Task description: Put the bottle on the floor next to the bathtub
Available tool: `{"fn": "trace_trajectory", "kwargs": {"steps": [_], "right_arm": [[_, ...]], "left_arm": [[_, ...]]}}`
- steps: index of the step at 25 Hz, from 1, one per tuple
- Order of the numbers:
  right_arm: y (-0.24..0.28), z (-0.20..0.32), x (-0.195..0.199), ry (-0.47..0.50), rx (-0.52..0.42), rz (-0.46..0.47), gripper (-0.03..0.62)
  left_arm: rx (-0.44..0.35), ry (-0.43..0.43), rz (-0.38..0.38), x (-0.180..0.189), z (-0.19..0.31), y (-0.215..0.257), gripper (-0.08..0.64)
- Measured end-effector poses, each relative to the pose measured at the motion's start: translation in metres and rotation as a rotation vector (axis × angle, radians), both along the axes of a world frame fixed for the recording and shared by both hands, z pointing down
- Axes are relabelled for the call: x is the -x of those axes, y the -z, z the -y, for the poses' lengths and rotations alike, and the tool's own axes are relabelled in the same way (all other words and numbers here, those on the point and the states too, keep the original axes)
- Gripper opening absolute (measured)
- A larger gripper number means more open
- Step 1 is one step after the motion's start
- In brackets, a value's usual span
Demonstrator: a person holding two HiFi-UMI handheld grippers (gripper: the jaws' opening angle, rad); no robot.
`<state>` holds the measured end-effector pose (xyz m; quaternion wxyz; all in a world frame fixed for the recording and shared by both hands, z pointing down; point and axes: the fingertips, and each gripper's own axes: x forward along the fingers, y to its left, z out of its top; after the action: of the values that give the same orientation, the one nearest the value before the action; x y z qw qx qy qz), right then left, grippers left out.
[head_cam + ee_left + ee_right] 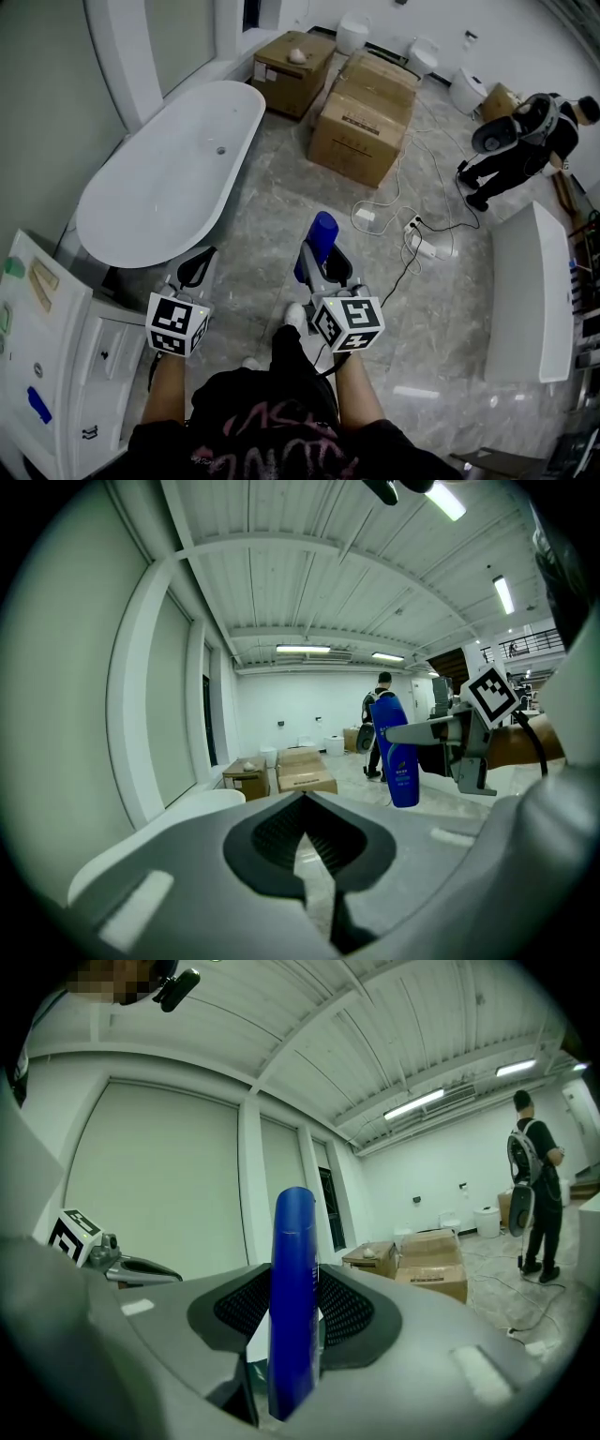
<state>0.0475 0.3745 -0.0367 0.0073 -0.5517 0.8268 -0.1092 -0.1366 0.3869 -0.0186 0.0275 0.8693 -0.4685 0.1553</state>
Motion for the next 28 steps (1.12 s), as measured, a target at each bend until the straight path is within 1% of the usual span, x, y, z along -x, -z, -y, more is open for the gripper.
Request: {"fn": "trace_trajectory", "kwargs": {"steps": [20,28], "right_arm": [[-0.033,0.113,-0.024,0.032,0.070,0.028,0.183],[-0.040,0.168,-0.045,0.053,0.091,0.035,0.183]], "left_arm": [[0.078,0.049,0.003,-0.023,0.105,-0.031,0.000],[0.113,0.067,0.006,-0.045,0.157,-0.039,0.000]]}}
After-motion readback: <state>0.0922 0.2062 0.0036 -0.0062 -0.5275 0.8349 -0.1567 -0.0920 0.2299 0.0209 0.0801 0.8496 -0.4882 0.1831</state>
